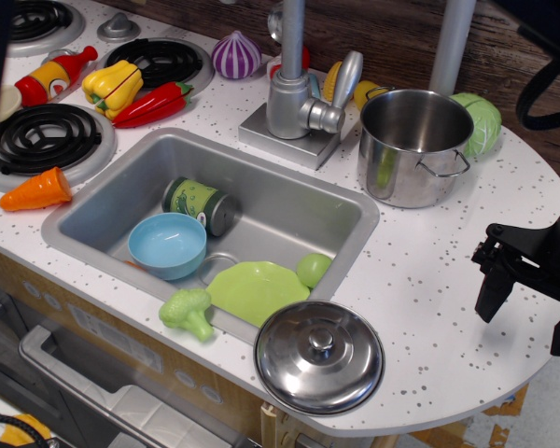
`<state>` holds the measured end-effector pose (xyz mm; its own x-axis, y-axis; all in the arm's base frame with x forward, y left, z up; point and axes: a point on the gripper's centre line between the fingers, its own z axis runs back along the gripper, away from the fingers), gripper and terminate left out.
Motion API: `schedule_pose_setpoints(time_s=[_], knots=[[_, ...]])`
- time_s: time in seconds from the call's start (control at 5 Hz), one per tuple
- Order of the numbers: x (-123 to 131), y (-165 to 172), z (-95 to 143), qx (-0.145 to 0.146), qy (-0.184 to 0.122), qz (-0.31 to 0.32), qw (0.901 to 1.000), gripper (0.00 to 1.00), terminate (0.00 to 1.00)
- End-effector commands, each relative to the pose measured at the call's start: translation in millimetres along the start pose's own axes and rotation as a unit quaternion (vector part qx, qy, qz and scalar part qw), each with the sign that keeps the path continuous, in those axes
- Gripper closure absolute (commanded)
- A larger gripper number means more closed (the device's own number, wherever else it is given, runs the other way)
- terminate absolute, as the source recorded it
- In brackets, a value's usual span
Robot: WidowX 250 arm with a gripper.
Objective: Put broccoli in pot or pan
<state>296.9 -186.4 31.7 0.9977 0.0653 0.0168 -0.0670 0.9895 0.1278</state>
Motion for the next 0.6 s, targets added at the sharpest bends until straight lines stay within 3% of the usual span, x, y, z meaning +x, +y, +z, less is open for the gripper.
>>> schedule_pose_setpoints(time_s=[0.0, 0.2, 0.4], knots=[[0, 0, 0, 0.000, 0.000, 0.000, 1.0000, 0.00, 0.00], [-21, 54, 22, 0.046, 0.020, -0.022, 0.9985, 0.00, 0.00], [-40, 106, 40, 0.063, 0.047, -0.041, 0.9960, 0.00, 0.00]])
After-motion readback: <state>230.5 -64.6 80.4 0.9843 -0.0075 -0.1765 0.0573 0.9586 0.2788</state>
